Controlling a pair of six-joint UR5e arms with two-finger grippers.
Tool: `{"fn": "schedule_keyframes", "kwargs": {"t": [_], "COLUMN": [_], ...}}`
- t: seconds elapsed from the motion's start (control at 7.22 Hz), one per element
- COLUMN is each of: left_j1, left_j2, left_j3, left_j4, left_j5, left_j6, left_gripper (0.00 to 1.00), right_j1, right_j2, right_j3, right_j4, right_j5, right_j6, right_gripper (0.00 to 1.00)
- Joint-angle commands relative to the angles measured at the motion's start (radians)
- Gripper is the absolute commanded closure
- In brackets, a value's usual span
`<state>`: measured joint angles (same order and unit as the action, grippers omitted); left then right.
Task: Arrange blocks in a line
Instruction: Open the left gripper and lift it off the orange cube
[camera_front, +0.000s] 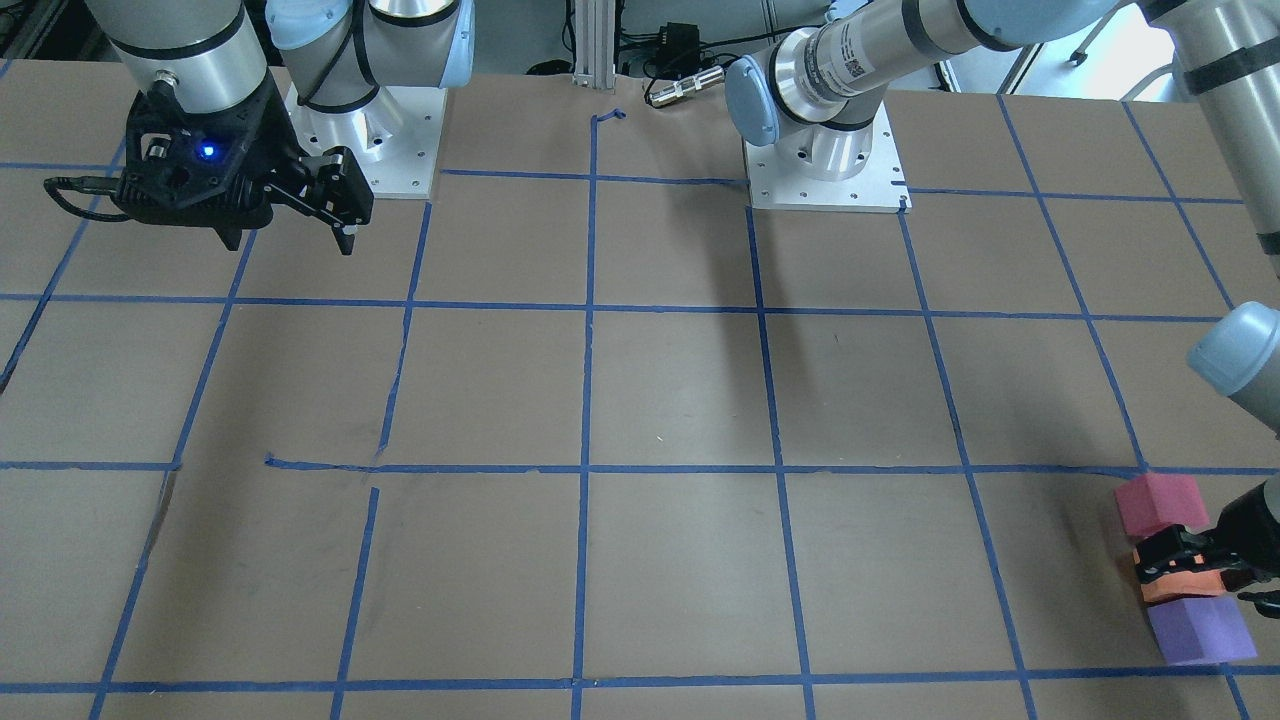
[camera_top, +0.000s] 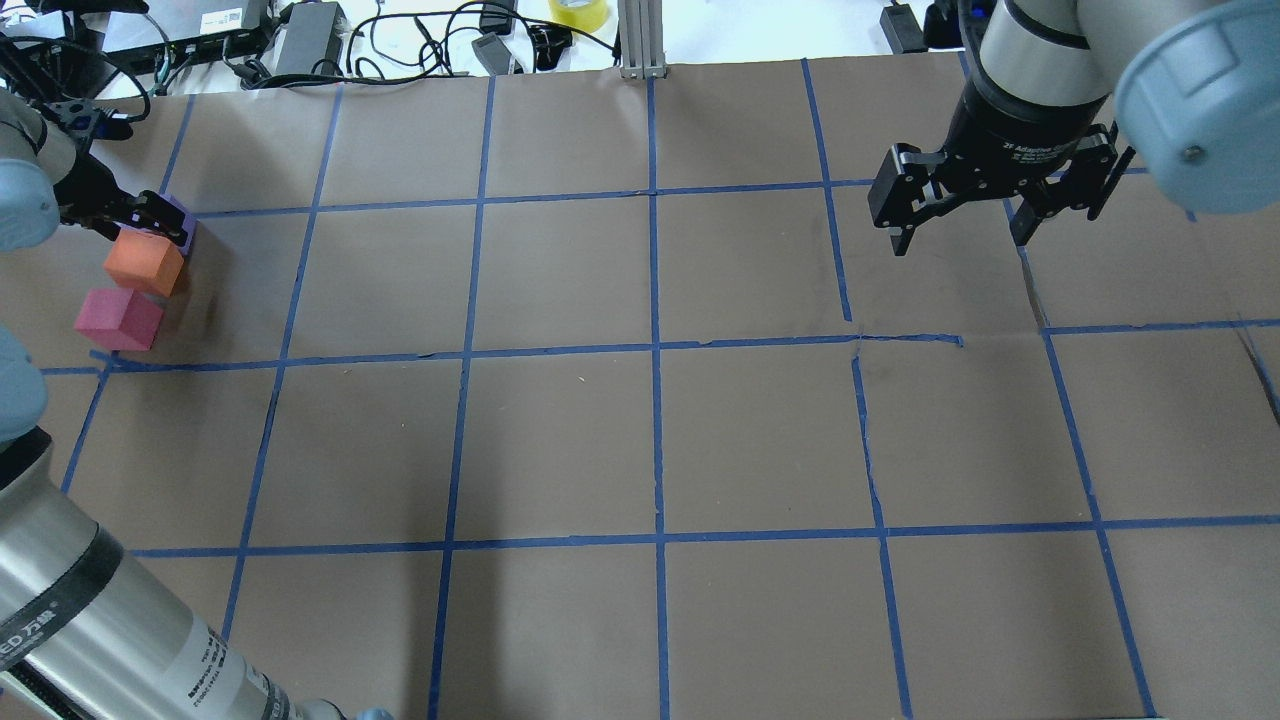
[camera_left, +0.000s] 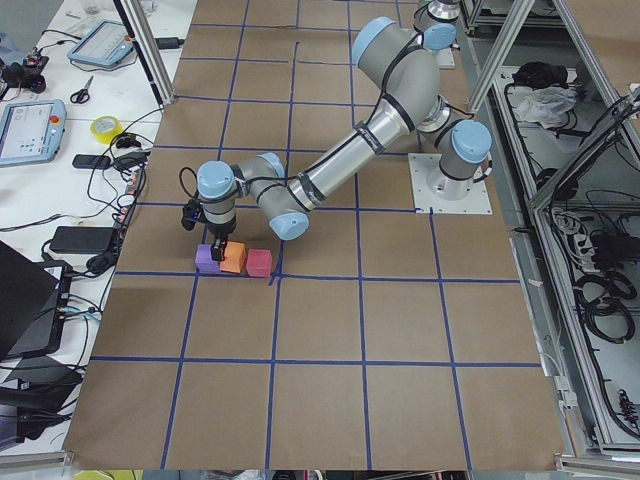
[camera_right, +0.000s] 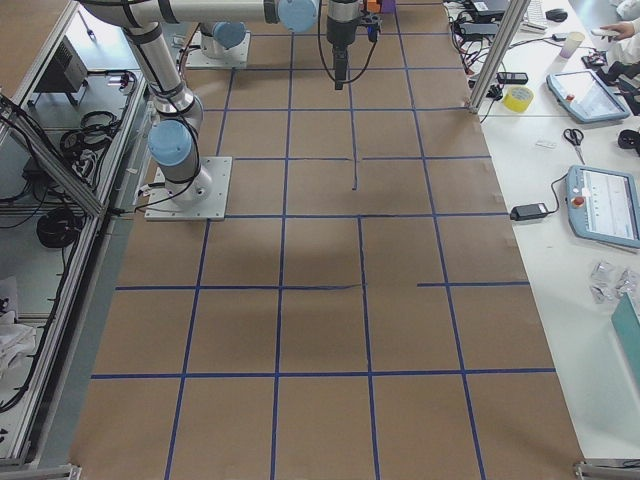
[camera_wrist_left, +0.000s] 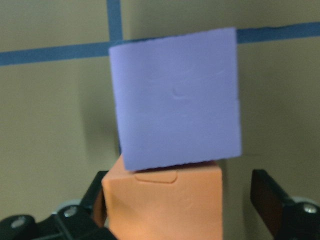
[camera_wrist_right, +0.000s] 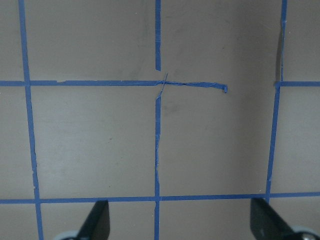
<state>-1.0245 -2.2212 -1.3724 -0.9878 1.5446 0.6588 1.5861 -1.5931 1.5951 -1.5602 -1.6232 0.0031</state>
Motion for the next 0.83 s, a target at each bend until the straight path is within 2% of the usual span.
{"fn": "schedule_keyframes", "kwargs": {"t": [0.0,0.42,0.69], "left_j1": [-0.016,-0.025,-0.141], "left_j2": [0.117,0.361,0.461], "left_j3": [0.012,0.021,0.027], "left_j4": [-0.142,-0.439,-0.521], "left_j5": [0.006,0.017,0.075], "left_j6": [-0.001,-0.037,-0.234], "left_gripper": [0.00,0.00,0.00], "right_j1": [0.000,-0.002,0.000], "right_j2": [-0.001,-0.005,-0.005], "right_j3": [0.000,0.000,0.000], "right_j4": [0.003,0.006,0.006], "right_j5": [0.002,0.005,0.005], "right_j6": [0.001,0.000,0.000], "right_gripper": [0.00,0.00,0.00]}}
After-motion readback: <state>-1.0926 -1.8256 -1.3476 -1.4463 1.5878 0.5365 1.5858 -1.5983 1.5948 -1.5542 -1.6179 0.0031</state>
